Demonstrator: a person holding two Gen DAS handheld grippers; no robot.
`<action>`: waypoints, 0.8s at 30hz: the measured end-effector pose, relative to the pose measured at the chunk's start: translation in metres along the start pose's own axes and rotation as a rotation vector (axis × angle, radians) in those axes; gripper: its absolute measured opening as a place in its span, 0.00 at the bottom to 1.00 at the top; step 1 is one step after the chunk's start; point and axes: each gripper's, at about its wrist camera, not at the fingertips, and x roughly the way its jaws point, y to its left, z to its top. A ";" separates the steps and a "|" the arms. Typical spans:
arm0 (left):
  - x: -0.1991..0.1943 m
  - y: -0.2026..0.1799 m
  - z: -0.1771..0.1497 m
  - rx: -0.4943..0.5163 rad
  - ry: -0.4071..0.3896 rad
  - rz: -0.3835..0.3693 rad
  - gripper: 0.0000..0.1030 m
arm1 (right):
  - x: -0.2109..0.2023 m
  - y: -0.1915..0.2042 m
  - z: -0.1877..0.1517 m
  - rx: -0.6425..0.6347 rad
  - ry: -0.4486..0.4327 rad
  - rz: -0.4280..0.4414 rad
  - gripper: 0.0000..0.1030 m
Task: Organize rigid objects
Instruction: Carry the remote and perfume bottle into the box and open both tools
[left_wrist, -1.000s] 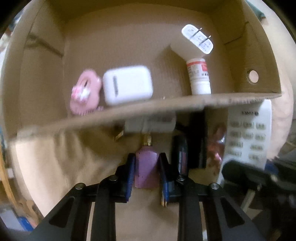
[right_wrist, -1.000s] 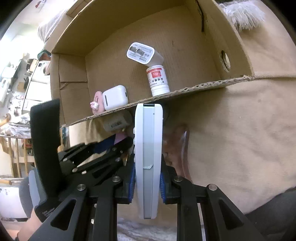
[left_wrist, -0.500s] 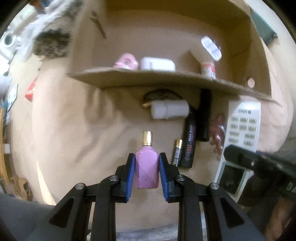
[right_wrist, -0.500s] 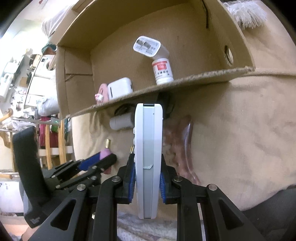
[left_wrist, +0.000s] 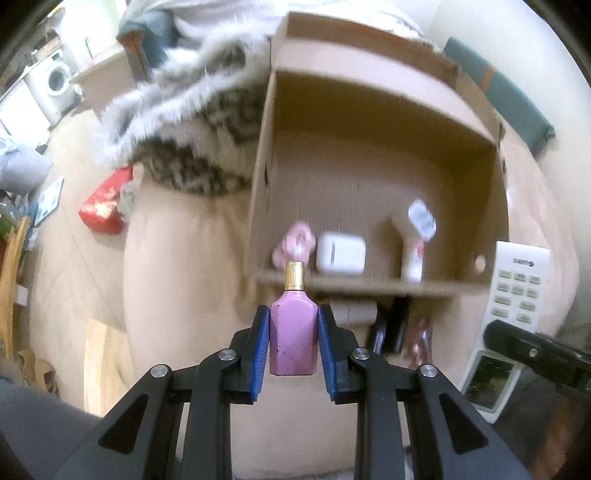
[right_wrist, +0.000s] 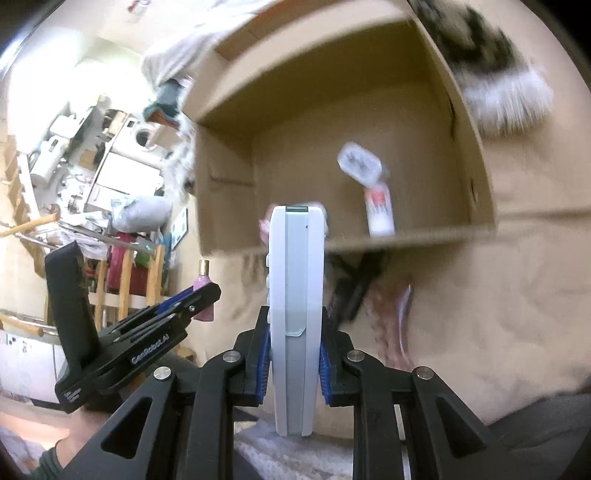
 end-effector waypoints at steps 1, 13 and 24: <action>-0.002 0.000 0.007 -0.003 -0.009 -0.004 0.23 | -0.005 0.002 0.006 -0.007 -0.012 -0.003 0.23; 0.007 -0.028 0.068 0.052 -0.105 -0.002 0.23 | -0.027 0.004 0.080 -0.055 -0.153 -0.113 0.23; 0.053 -0.036 0.076 0.091 -0.131 0.035 0.23 | 0.003 -0.025 0.107 -0.025 -0.181 -0.249 0.23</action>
